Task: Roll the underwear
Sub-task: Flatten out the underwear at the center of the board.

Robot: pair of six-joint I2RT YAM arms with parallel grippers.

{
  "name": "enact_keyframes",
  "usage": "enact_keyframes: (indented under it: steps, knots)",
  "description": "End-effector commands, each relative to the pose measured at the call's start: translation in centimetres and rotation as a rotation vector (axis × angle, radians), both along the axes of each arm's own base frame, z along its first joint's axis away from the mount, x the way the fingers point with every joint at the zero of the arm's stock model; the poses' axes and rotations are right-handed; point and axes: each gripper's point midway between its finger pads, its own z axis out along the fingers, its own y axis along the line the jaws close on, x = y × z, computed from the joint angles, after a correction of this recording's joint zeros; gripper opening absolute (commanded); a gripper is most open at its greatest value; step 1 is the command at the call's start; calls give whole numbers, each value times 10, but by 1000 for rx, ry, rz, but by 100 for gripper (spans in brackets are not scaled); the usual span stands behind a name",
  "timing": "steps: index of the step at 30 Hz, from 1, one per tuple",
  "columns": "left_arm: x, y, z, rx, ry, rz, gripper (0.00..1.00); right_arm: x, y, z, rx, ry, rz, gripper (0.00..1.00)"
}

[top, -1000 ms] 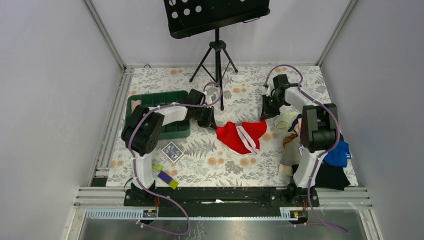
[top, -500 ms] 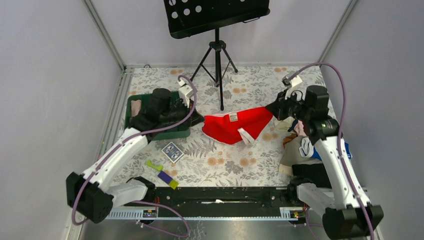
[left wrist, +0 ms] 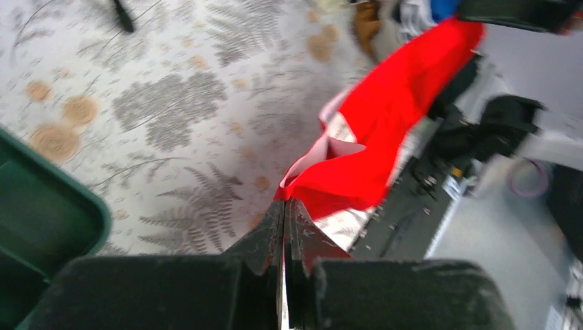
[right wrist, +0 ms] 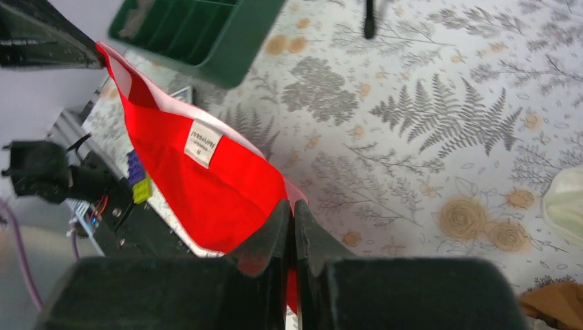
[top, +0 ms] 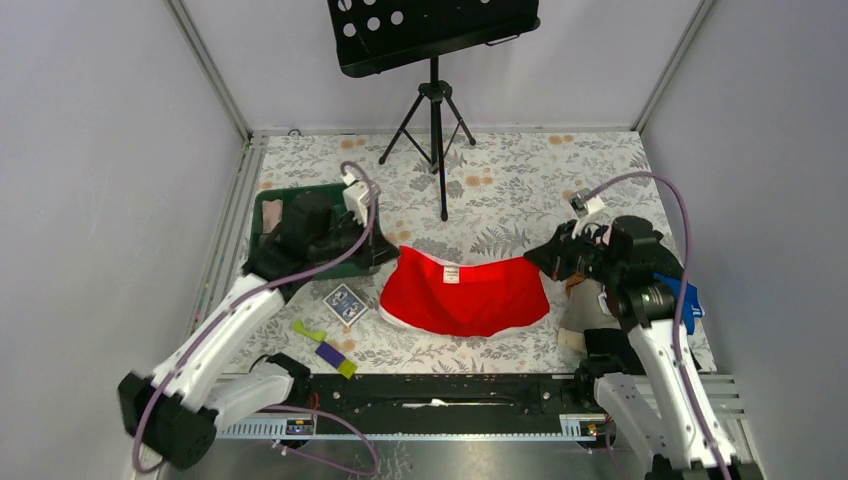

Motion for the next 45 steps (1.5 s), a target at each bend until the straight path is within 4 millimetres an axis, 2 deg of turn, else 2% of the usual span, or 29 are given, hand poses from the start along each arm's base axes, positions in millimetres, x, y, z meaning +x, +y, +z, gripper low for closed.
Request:
enact_keyframes:
  steps: [1, 2, 3, 5, 6, 8, 10, 15, 19, 25, 28, 30, 33, 36, 39, 41, 42, 43, 44, 45]
  knots:
    - [81, 11, -34, 95, 37, 329, 0, 66, -22, -15, -49, -5, -202, 8]
    - [94, 12, -40, 123, 43, 370, 1, 84, -36, -19, -67, -29, -296, 11]
    - [109, 13, -46, 156, 45, 396, 5, 103, -53, -19, -84, -76, -404, 20]
    - [140, 13, -55, 225, 42, 447, 29, 131, -90, -24, -131, -136, -611, 54]
    - [157, 16, -53, 246, 38, 493, 37, 137, -105, -32, -156, -124, -675, 64]
    - [174, 21, -60, 232, 59, 554, 49, 139, -118, -43, -193, -56, -716, 73]
    - [172, 18, -62, 195, 75, 540, 52, 127, -120, -56, -263, 47, -689, 78]
    - [129, 6, -70, 170, 112, 357, 57, 83, -92, -65, -294, 65, -454, 78]
    - [102, 10, -81, 261, 147, 222, 57, 53, -85, -63, -324, 64, -359, 76]
    - [81, 22, -74, 300, 96, 176, 55, 47, -88, -31, -363, -34, -328, 71]
    - [72, 26, -72, 317, 95, 149, 54, 40, -88, -28, -392, -72, -300, 68]
    - [68, 25, -71, 322, 102, 122, 53, 37, -90, -35, -417, -72, -292, 66]
    - [72, 21, -74, 334, 115, 100, 52, 35, -95, -47, -440, -25, -302, 60]
    - [85, 20, -87, 336, 136, 137, 48, 38, -95, -58, -459, 23, -276, 55]
    - [93, 22, -77, 214, 25, 229, 53, 47, -90, -75, -459, 55, -229, 55]
    - [92, 17, -72, 200, -38, 193, 57, 56, -87, -86, -457, 93, -202, 53]
    - [93, 15, -77, 233, -18, 161, 57, 59, -85, -90, -456, 115, -179, 52]
    - [102, 13, -73, 260, 1, 159, 57, 62, -82, -93, -454, 142, -156, 51]
    - [105, 14, -82, 293, 54, 165, 57, 65, -81, -94, -452, 167, -141, 51]
    - [113, 10, -79, 298, 79, 170, 57, 66, -79, -94, -444, 188, -127, 51]
